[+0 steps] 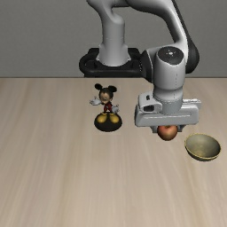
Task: Pick up the apple and put it on the bowl
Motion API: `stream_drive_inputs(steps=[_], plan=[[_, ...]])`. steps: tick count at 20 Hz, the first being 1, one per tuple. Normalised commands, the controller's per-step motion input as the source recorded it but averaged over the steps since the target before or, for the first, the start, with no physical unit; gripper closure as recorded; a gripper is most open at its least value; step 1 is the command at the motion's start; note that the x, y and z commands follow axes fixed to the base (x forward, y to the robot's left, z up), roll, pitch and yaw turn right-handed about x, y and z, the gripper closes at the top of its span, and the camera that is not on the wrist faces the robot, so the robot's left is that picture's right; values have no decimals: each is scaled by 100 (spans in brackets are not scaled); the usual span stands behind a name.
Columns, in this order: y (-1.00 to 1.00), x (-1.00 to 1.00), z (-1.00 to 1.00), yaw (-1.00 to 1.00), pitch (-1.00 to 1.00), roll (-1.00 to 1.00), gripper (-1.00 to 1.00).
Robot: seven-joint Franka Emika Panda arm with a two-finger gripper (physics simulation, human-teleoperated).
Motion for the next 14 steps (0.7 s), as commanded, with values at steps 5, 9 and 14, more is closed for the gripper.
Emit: stream_drive_inputs(steps=[5,9,14], plan=[[100,0,0,0,0,0,100],[75,25,0,0,0,0,100],[0,40,0,0,0,0,-100]])
